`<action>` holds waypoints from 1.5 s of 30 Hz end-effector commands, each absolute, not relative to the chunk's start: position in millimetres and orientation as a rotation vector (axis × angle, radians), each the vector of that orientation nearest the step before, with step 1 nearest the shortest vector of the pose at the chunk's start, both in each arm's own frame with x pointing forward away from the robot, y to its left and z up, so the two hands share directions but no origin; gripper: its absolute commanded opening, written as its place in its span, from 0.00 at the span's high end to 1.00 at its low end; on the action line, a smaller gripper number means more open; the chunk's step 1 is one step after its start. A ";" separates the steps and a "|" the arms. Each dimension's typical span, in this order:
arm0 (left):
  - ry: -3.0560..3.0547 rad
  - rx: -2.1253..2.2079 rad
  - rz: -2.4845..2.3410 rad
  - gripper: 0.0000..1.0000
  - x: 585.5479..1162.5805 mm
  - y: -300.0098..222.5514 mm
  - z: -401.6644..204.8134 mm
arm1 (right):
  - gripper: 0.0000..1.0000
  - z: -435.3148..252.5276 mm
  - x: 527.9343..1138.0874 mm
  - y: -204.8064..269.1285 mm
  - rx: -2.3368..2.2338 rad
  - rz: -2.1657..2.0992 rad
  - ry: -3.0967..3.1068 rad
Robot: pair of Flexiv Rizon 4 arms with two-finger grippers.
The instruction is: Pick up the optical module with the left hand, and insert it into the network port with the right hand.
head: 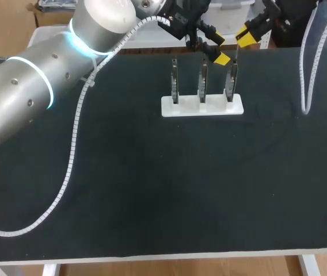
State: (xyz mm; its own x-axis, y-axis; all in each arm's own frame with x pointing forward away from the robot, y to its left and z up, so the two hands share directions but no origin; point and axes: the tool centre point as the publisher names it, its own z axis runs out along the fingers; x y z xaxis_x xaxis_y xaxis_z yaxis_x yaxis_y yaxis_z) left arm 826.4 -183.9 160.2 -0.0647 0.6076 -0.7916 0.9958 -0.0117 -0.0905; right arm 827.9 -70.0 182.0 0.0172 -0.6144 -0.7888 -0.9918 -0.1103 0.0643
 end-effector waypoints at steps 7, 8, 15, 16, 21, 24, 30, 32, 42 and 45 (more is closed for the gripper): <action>1.723 1.704 -0.963 0.00 836.3 -187.9 161.3 | 1.00 183.4 837.1 -71.0 -1.956 1.206 1.575; 1.723 1.704 -0.963 0.00 836.3 -187.9 161.3 | 1.00 183.4 837.2 -71.0 -1.955 1.205 1.575; 1.723 1.704 -0.963 0.00 836.3 -187.9 161.3 | 1.00 182.9 837.9 -70.8 -1.955 1.193 1.568; 1.723 1.704 -0.963 0.00 836.3 -187.9 161.3 | 1.00 182.8 838.0 -70.5 -1.960 1.189 1.567; 1.723 1.704 -0.963 0.00 836.3 -187.9 161.3 | 1.00 182.0 838.6 -69.9 -1.961 1.188 1.559; 1.723 1.704 -0.963 0.00 836.3 -187.9 161.3 | 1.00 182.2 840.3 -69.7 -1.967 1.178 1.549; 1.723 1.704 -0.963 0.00 836.3 -187.9 161.3 | 1.00 182.9 841.4 -68.6 -1.995 1.168 1.531; 1.723 1.704 -0.963 0.00 836.3 -187.9 161.3 | 1.00 183.0 841.8 -68.2 -2.017 1.153 1.532; 1.723 1.704 -0.963 0.00 836.3 -187.9 161.3 | 1.00 182.6 842.5 -68.0 -2.014 1.158 1.535; 1.723 1.704 -0.963 0.00 836.3 -187.9 161.3 | 1.00 181.6 842.9 -67.5 -2.020 1.156 1.541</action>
